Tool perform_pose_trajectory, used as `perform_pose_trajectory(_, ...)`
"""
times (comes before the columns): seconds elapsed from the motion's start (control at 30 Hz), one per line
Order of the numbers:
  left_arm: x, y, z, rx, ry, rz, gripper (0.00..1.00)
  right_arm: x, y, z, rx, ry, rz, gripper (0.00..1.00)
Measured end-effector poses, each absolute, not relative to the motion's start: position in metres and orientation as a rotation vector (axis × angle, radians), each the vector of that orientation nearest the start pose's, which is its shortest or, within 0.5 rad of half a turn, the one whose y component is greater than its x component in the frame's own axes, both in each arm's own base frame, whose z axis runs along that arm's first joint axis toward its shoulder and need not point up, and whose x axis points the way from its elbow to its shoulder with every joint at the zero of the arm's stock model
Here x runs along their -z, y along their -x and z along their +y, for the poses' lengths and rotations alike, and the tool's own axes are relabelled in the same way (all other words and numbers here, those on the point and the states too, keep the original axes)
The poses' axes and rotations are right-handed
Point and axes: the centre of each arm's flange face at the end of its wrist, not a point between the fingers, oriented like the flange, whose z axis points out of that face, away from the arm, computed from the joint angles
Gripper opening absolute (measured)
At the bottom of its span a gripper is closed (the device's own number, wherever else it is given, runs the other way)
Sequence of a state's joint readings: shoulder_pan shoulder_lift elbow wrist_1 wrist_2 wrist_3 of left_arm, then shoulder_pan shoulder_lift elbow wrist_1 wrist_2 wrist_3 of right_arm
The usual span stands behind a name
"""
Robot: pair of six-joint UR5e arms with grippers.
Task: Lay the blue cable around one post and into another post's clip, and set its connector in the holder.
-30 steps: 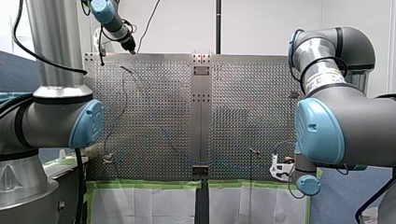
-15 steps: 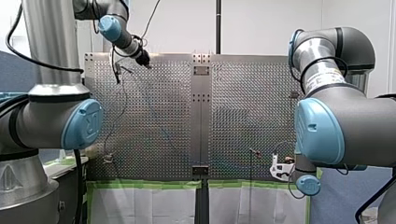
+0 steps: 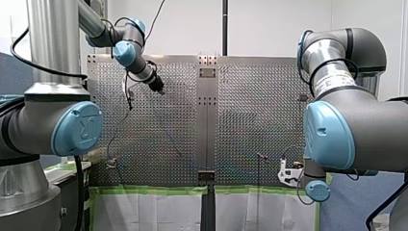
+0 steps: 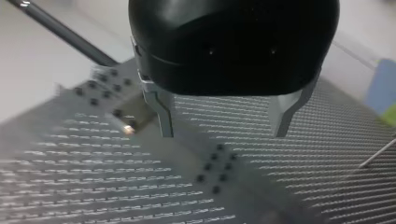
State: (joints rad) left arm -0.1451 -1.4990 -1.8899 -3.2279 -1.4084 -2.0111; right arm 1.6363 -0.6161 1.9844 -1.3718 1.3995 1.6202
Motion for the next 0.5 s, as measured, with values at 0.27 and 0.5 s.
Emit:
perform_pose_trajectory(0.27, -0.308, -0.37, -0.239, 0.599, 0.045, 2.016, 1.0, 0.076, -0.184, -0.513, -1.415, -1.361, -1.131, 0.18)
perform_pose_trajectory(0.5, -0.266, -0.354, -0.259, 0.601, -0.064, 2.072, 1.0, 0.076, -0.184, -0.513, -1.413, -1.363, -1.132, 0.18)
